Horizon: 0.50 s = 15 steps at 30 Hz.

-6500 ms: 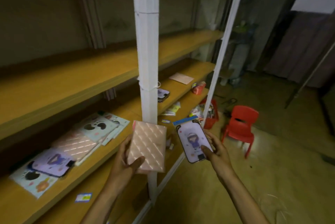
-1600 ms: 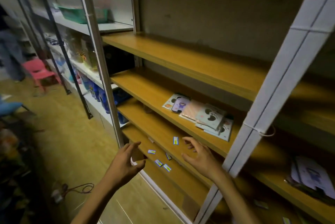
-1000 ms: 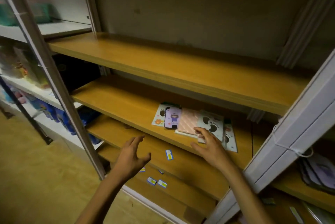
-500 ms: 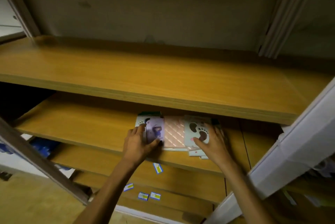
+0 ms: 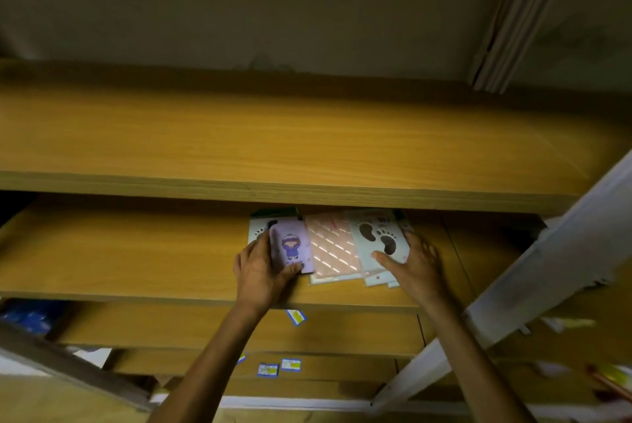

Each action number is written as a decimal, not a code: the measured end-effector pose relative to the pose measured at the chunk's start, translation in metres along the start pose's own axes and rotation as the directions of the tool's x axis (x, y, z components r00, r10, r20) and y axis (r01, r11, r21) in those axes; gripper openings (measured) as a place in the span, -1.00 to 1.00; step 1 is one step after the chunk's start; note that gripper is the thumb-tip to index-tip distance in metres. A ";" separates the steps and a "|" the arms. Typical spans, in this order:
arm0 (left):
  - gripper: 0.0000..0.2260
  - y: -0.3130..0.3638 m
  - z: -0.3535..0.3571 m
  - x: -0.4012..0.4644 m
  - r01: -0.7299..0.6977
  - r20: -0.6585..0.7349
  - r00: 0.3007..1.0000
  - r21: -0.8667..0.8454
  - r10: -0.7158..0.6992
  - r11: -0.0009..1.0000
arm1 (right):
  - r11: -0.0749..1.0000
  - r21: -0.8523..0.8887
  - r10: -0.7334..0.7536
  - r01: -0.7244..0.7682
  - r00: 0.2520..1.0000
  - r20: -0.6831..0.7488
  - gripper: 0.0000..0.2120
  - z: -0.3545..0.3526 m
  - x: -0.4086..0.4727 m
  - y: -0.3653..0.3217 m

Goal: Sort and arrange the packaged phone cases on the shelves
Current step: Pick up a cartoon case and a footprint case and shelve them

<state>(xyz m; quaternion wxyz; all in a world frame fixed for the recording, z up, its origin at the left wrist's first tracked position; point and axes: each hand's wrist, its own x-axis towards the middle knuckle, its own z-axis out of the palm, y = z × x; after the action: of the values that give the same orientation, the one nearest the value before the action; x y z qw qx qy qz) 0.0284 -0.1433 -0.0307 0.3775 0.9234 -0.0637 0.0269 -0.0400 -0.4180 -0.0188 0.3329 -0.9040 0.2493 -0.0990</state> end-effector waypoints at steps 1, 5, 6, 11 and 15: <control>-0.21 -0.001 -0.002 0.001 0.010 0.005 1.000 -0.036 -0.010 0.999 | 0.999 0.028 0.018 -0.018 1.000 -0.009 -0.17 -0.001 -0.002 0.000; -0.24 -0.005 -0.005 0.005 0.017 0.050 0.999 -0.043 -0.015 0.999 | 0.992 0.120 0.045 -0.038 0.997 -0.061 -0.23 0.000 -0.013 0.000; -0.24 -0.004 -0.006 0.006 0.015 0.057 0.998 -0.038 -0.013 0.999 | 0.991 0.132 0.043 -0.034 0.996 -0.071 -0.23 0.001 -0.015 -0.001; -0.18 0.001 -0.002 0.000 0.069 0.001 0.998 0.094 -0.069 0.993 | 0.988 0.155 0.023 -0.014 0.998 -0.056 -0.22 0.003 -0.015 0.000; -0.22 0.000 0.001 -0.002 0.083 -0.034 0.996 0.040 -0.082 0.996 | 0.984 0.176 -0.003 0.012 0.999 -0.054 -0.24 0.005 -0.013 0.007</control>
<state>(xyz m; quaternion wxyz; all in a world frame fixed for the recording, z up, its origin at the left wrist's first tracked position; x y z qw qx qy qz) 0.0266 -0.1439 -0.0311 0.3599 0.9324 -0.0189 0.0278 -0.0525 -0.4132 -0.0276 0.4043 -0.8691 0.2448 -0.1459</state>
